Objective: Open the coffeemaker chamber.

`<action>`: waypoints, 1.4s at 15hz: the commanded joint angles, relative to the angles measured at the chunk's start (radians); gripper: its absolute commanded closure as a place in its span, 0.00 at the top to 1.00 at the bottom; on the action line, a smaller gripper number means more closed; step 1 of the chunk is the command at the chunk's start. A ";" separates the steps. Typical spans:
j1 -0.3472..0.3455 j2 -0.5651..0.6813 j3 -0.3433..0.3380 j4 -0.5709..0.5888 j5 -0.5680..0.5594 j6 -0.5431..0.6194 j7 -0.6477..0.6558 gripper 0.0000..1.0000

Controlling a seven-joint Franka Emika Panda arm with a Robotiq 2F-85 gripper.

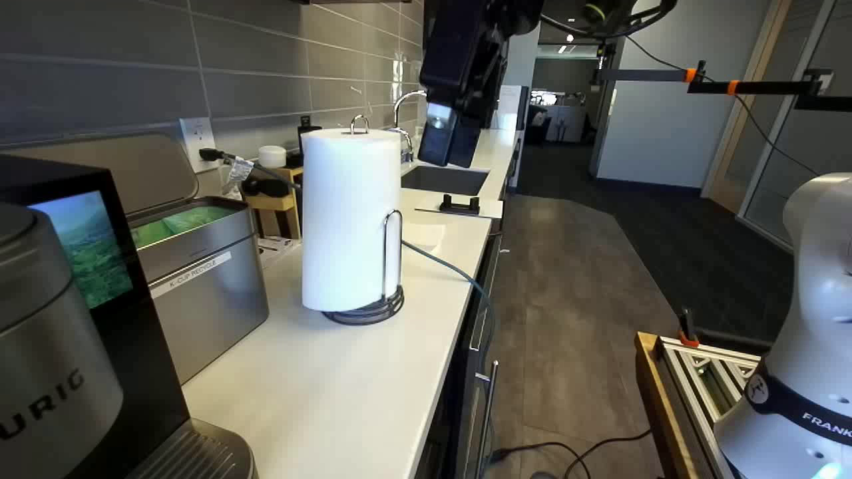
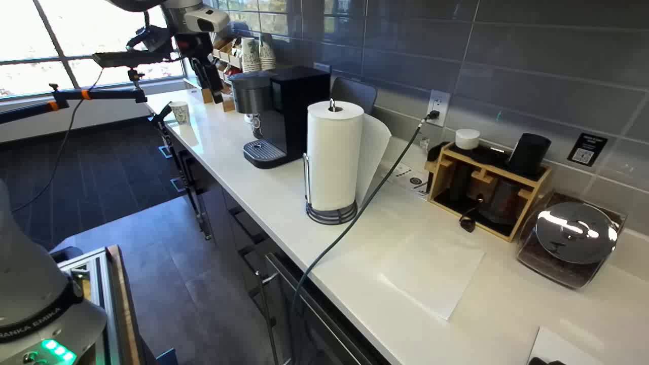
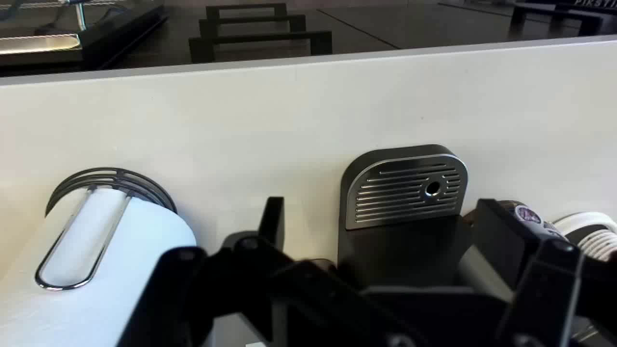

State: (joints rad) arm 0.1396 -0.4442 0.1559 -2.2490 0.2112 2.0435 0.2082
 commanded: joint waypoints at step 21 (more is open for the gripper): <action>0.002 -0.029 0.010 -0.022 -0.026 0.002 -0.029 1.00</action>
State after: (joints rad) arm 0.1396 -0.4442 0.1560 -2.2490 0.2112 2.0435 0.2082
